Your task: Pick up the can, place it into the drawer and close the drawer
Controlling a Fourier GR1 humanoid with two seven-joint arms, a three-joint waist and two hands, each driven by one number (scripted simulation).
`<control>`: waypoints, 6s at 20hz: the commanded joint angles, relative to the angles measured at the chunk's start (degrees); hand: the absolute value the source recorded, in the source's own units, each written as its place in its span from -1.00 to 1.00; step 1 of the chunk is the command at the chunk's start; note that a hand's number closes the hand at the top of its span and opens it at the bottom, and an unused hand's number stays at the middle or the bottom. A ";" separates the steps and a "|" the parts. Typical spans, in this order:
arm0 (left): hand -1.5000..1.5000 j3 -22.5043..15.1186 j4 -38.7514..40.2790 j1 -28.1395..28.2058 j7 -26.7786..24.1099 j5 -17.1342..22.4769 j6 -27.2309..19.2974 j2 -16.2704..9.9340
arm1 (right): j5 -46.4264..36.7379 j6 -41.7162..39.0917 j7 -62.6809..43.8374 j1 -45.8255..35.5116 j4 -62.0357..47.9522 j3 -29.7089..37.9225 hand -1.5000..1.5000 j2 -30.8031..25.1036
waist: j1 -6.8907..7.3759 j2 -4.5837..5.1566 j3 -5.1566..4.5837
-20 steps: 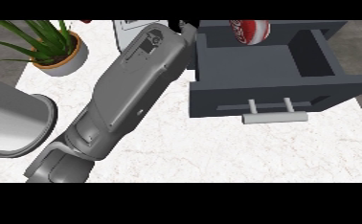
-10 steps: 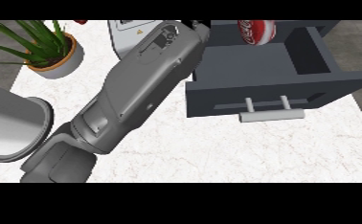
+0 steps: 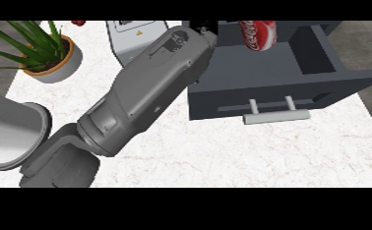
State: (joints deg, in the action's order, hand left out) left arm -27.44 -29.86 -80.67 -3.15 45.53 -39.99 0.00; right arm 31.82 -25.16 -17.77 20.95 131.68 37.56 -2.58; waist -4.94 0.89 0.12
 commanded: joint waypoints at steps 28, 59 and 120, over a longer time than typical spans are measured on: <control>-1.00 -5.79 3.18 -0.51 -12.08 13.21 -4.06 0.00 | -15.59 -4.60 9.81 -7.69 5.69 -0.35 -1.00 -4.70 | 0.48 0.26 -0.03; -1.00 -5.42 -4.00 0.77 -5.51 9.68 -7.26 -4.68 | -86.89 16.99 22.94 -43.98 -37.96 -37.43 -1.00 -6.82 | 7.09 -0.88 -0.11; -1.00 -4.61 -41.34 19.14 14.22 -1.52 -8.93 -27.42 | -89.23 51.66 36.05 -92.34 -119.90 -10.78 -1.00 -8.09 | 11.95 1.10 0.38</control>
State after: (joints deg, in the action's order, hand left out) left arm -32.09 -70.48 -62.03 10.81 44.24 -48.70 -26.91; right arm -66.71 28.80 15.81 -67.59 9.79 18.64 -13.80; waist 5.51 2.46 0.68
